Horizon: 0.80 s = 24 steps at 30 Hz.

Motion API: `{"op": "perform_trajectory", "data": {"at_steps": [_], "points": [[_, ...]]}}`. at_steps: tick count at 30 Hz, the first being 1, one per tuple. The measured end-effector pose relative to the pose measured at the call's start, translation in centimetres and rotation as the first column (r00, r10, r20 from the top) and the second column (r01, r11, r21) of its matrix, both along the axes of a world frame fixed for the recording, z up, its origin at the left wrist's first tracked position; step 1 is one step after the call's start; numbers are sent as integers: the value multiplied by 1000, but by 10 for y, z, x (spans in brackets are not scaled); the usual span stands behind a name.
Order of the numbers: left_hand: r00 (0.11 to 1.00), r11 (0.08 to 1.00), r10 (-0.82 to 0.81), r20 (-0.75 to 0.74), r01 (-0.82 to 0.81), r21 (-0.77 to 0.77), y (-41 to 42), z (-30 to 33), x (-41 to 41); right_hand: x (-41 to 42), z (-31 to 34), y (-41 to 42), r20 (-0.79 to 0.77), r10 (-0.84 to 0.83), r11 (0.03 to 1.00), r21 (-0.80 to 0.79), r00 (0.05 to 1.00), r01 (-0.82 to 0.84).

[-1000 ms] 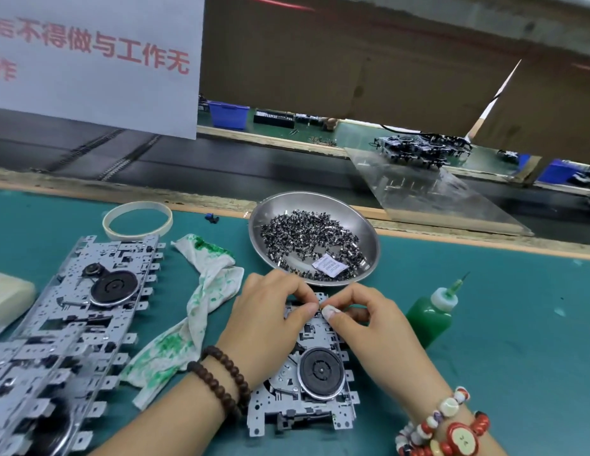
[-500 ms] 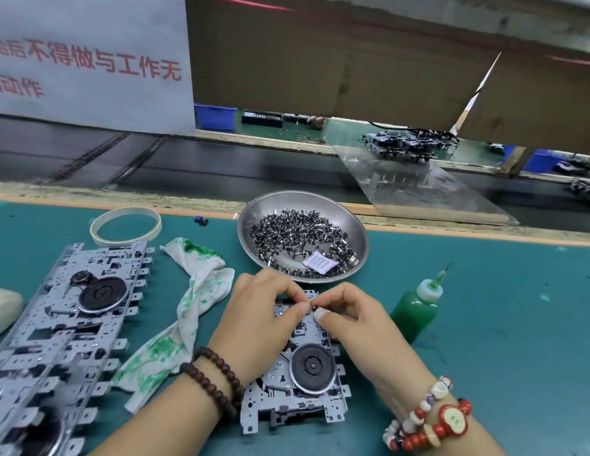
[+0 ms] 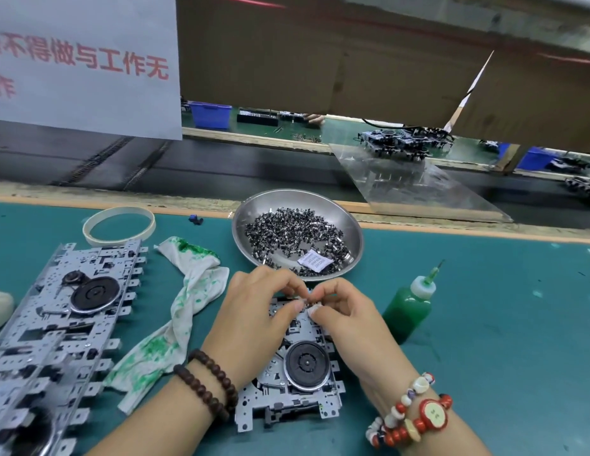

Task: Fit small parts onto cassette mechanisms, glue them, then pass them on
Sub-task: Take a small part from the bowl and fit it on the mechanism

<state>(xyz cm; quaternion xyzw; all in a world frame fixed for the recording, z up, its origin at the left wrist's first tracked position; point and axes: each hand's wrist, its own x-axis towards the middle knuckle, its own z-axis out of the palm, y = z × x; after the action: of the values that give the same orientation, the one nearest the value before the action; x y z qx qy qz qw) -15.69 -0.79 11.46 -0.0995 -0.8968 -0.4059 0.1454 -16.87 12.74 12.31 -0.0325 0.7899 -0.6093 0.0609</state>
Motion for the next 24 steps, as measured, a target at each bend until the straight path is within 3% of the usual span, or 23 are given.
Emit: {"op": "perform_trajectory", "data": {"at_steps": [9, 16, 20, 22, 24], "points": [[994, 991, -20, -104, 6, -133, -1, -4, 3, -2, 2, 2, 86, -16, 997, -71, 996, 22], [993, 985, -2, -119, -19, -171, 0, -3, 6, 3, 4, 7, 74, 60, 998, -16, 995, -59], [999, 1000, 3, -40, -3, 13, -1, -1, 7, 18, 11, 14, -247, 46, 977, 213, 968, 8], [1000, 993, 21, -2, -20, 113, -1, 0, 8, 27, 22, 22, -467, -73, 987, 93, 881, 130], [997, 986, 68, 22, -70, 150, -2, 0, 7, 35, 32, 37, -637, -288, 953, -115, 715, 282]]}}
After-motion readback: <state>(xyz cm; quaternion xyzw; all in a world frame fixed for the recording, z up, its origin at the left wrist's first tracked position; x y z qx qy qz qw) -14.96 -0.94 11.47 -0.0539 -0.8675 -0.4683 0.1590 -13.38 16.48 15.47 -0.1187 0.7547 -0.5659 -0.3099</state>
